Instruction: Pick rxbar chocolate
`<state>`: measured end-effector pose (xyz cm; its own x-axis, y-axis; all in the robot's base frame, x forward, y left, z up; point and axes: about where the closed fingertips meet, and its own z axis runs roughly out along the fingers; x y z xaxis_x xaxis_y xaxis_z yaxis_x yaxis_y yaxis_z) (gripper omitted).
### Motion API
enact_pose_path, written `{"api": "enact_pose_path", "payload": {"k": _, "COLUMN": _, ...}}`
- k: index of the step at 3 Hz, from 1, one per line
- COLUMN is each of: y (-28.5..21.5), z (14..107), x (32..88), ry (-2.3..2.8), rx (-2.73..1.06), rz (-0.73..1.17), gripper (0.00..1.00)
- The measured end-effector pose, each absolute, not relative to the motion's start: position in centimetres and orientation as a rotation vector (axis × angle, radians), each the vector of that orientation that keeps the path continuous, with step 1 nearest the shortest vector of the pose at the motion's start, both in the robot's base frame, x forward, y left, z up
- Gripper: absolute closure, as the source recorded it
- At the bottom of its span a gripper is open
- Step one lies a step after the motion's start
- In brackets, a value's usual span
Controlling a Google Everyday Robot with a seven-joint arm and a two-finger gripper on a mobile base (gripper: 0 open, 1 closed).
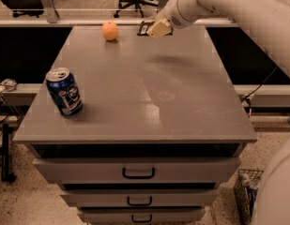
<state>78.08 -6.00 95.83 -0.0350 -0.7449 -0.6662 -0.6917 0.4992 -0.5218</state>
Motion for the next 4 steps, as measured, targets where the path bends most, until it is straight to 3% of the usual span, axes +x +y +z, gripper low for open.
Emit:
{"api": "enact_pose_path", "payload": {"k": 3, "y": -12.7, "z": 104.1, "x": 75.1, "ry": 1.646, "rx": -1.004, "rz": 0.007, "gripper": 1.0}}
{"api": "enact_pose_path", "payload": {"k": 4, "y": -12.7, "z": 104.1, "x": 75.1, "ry": 1.646, "rx": -1.004, "rz": 0.007, "gripper": 1.0}}
